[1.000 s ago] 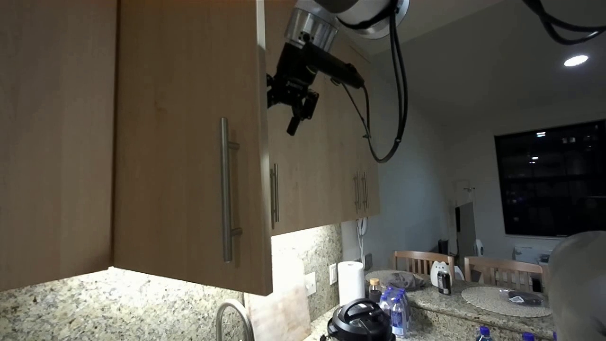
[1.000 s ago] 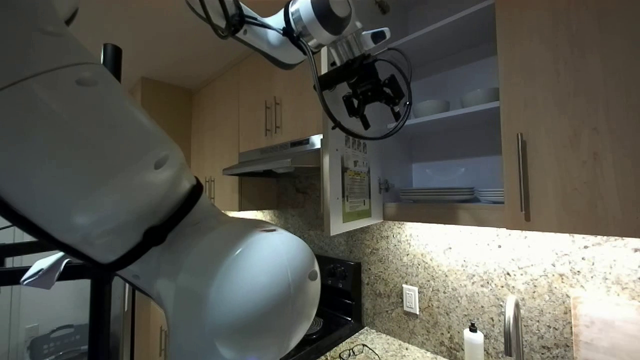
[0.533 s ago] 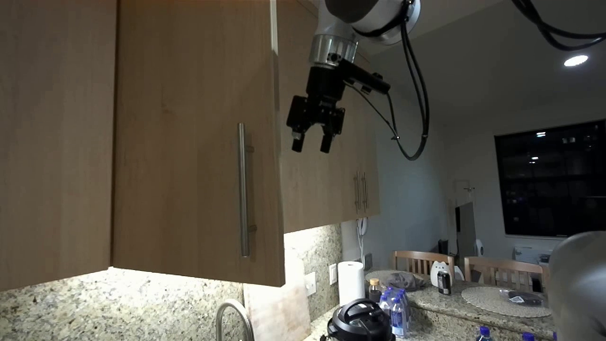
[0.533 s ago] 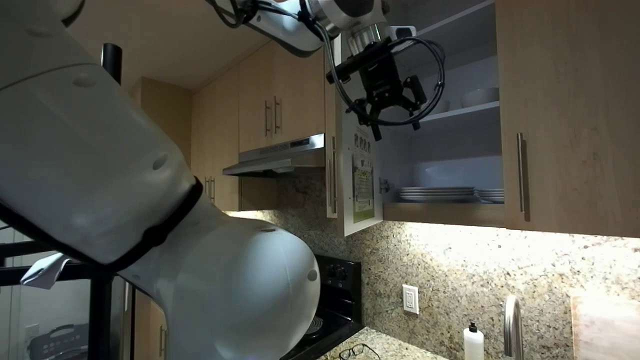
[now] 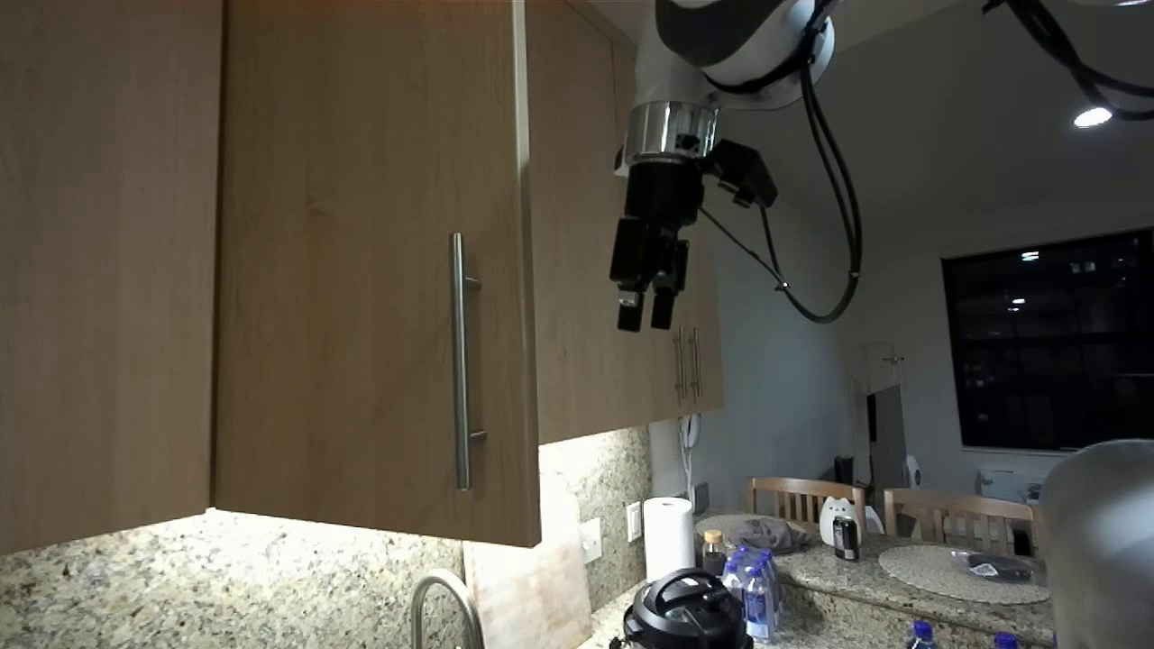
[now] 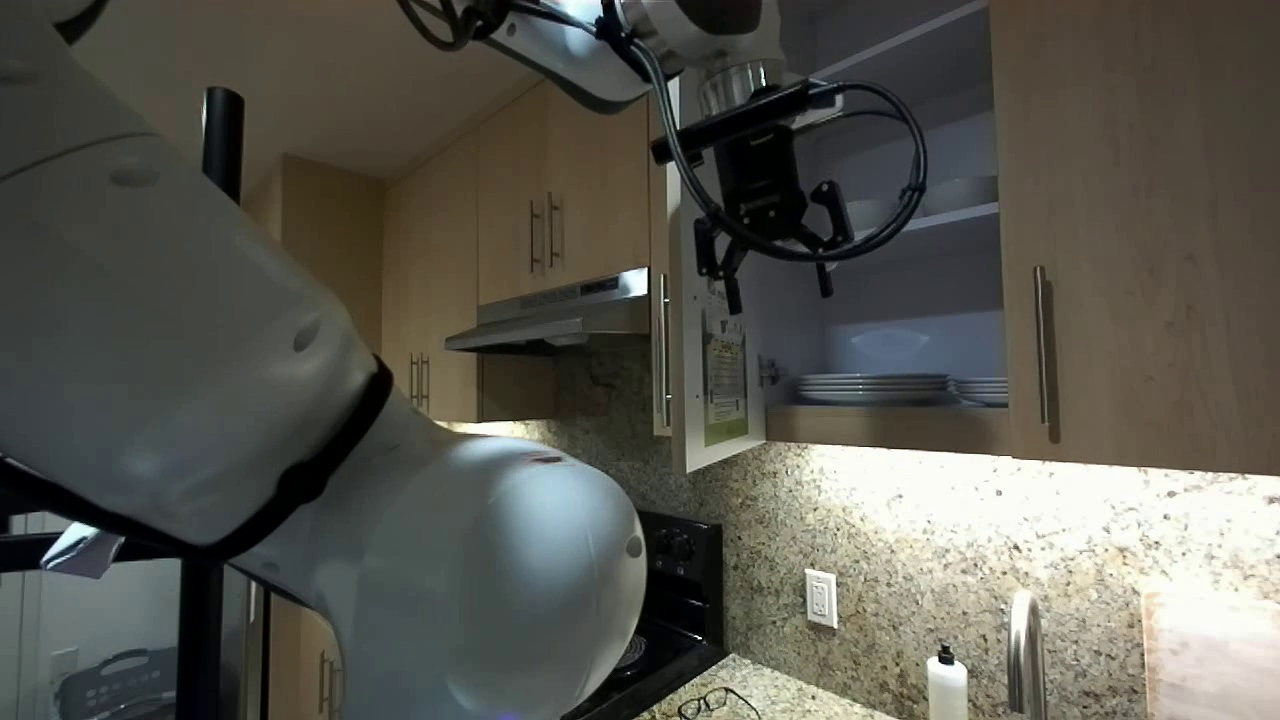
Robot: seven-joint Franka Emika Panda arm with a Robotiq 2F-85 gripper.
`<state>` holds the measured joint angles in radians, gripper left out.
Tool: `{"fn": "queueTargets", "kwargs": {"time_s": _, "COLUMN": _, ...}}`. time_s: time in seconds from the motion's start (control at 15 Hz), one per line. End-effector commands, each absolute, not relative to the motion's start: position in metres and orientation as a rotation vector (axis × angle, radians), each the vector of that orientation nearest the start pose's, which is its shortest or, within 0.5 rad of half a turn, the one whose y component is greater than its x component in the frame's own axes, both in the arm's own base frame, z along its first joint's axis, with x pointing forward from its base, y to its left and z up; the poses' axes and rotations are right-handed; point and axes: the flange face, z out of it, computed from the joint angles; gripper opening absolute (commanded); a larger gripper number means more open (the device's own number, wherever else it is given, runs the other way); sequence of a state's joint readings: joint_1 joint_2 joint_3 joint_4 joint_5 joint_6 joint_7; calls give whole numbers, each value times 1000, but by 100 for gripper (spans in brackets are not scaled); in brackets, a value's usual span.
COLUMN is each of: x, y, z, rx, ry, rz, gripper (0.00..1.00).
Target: Open the cupboard door
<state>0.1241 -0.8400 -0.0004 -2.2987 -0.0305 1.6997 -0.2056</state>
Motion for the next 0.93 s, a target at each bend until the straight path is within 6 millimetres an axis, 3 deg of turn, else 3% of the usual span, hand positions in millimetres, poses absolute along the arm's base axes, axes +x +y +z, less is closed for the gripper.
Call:
{"fn": "queueTargets", "kwargs": {"time_s": 0.0, "x": 276, "y": 38, "z": 636, "rx": -3085, "ry": -665, "rz": -358, "gripper": 100}}
{"fn": "queueTargets", "kwargs": {"time_s": 0.53, "x": 241, "y": 50, "z": 658, "rx": -3065, "ry": -821, "rz": -459, "gripper": 100}}
{"fn": "queueTargets", "kwargs": {"time_s": 0.87, "x": 240, "y": 52, "z": 663, "rx": -3058, "ry": -767, "rz": -486, "gripper": 100}}
